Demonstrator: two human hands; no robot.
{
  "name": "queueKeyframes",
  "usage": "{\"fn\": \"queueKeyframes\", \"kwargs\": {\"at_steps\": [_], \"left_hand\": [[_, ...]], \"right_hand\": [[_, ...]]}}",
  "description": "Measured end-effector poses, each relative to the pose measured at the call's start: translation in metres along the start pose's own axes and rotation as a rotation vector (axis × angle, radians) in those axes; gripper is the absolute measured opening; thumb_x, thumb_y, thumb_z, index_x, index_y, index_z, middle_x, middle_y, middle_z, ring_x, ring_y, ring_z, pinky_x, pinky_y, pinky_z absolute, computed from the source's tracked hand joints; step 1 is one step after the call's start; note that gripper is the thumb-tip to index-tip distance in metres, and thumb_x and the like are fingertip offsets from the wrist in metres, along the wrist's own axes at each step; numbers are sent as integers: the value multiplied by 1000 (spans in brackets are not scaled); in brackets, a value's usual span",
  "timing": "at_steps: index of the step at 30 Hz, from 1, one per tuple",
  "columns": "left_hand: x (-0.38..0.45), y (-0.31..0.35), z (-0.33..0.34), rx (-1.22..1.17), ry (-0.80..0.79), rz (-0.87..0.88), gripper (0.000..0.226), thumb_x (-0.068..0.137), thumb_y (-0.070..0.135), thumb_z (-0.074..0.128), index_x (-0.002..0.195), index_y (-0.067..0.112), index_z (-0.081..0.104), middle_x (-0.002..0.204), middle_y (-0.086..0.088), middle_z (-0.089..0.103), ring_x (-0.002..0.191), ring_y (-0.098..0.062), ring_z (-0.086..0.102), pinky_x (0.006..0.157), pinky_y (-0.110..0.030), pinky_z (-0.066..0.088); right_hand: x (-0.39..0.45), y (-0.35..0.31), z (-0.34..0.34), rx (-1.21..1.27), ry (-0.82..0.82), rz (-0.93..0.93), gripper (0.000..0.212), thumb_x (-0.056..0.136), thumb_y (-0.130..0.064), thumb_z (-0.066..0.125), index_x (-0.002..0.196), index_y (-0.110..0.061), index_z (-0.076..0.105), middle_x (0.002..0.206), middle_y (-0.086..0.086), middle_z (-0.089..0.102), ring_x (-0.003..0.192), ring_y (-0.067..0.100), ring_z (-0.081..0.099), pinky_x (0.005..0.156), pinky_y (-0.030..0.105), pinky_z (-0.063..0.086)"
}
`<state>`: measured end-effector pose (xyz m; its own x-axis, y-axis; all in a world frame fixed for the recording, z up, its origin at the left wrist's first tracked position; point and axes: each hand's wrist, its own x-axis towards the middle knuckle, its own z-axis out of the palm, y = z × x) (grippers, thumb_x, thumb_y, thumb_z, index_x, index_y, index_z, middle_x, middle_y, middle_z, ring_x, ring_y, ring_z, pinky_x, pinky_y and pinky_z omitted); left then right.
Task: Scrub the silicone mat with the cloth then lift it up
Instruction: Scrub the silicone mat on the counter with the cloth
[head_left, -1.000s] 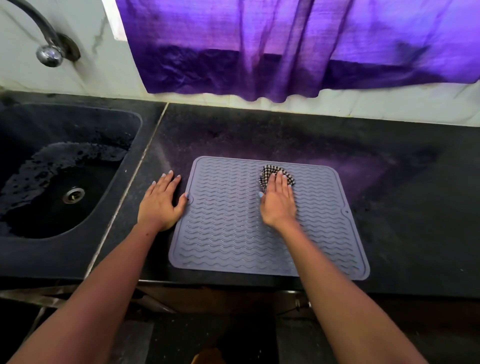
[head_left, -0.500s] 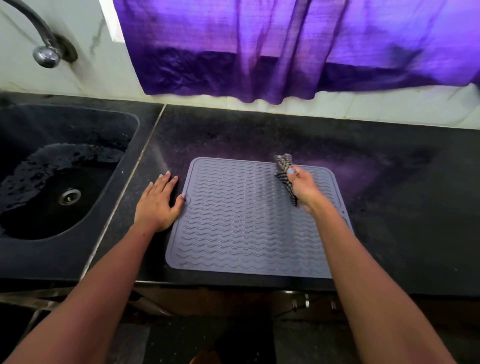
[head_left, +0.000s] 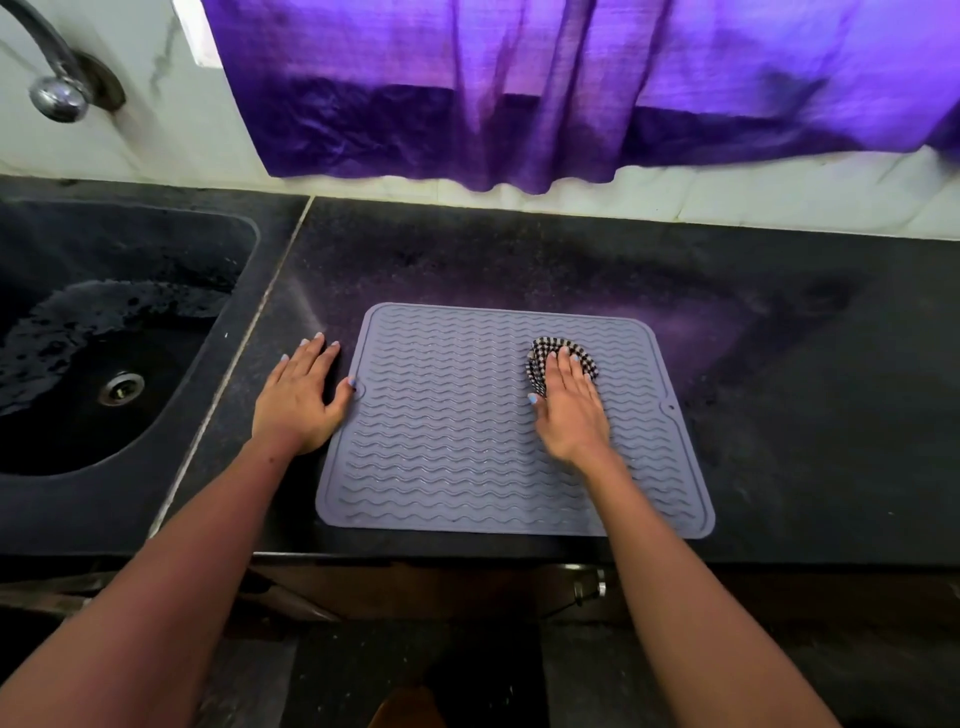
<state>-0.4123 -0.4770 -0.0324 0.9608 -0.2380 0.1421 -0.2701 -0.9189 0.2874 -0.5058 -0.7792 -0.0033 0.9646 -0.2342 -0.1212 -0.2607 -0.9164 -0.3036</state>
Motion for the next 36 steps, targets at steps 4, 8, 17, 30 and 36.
{"fn": "queueKeyframes", "kwargs": {"at_steps": [4, 8, 17, 30, 36], "left_hand": [[1, -3, -1, -3, -19, 6, 87, 78, 65, 11, 145, 14, 34, 156, -6, 24, 145, -19, 17, 118, -35, 8], [2, -2, -1, 3, -23, 15, 89, 77, 66, 10, 145, 14, 33, 156, -6, 24, 145, -20, 17, 118, -35, 9], [2, -1, -1, 14, -21, 17, 89, 77, 65, 10, 145, 13, 33, 155, -7, 24, 145, -21, 18, 118, -36, 9], [2, -1, -1, 2, -19, 15, 89, 77, 65, 11, 145, 13, 34, 155, -8, 25, 145, -21, 18, 118, -36, 9], [3, -3, -1, 10, -24, 14, 89, 77, 65, 11, 146, 13, 33, 155, -8, 24, 145, -21, 18, 118, -36, 9]], "right_hand": [[4, 3, -34, 827, -56, 186, 46, 99, -16, 38, 144, -14, 31, 153, 3, 26, 139, 21, 27, 116, 37, 20], [2, 20, -65, 1073, 217, 410, 40, 100, -18, 36, 139, -10, 40, 138, 10, 50, 115, 23, 52, 103, 35, 39], [-27, 30, 5, -37, 184, 129, 64, 98, -18, 34, 149, -8, -3, 157, 8, -8, 146, 20, -7, 119, 33, -1], [-4, 63, -81, 776, 169, 374, 39, 97, -16, 42, 136, -11, 45, 135, 12, 52, 125, 29, 48, 107, 38, 37], [-18, 48, -39, 100, 201, 214, 55, 94, -9, 42, 145, -3, 24, 154, 15, 19, 142, 28, 20, 118, 38, 16]]}}
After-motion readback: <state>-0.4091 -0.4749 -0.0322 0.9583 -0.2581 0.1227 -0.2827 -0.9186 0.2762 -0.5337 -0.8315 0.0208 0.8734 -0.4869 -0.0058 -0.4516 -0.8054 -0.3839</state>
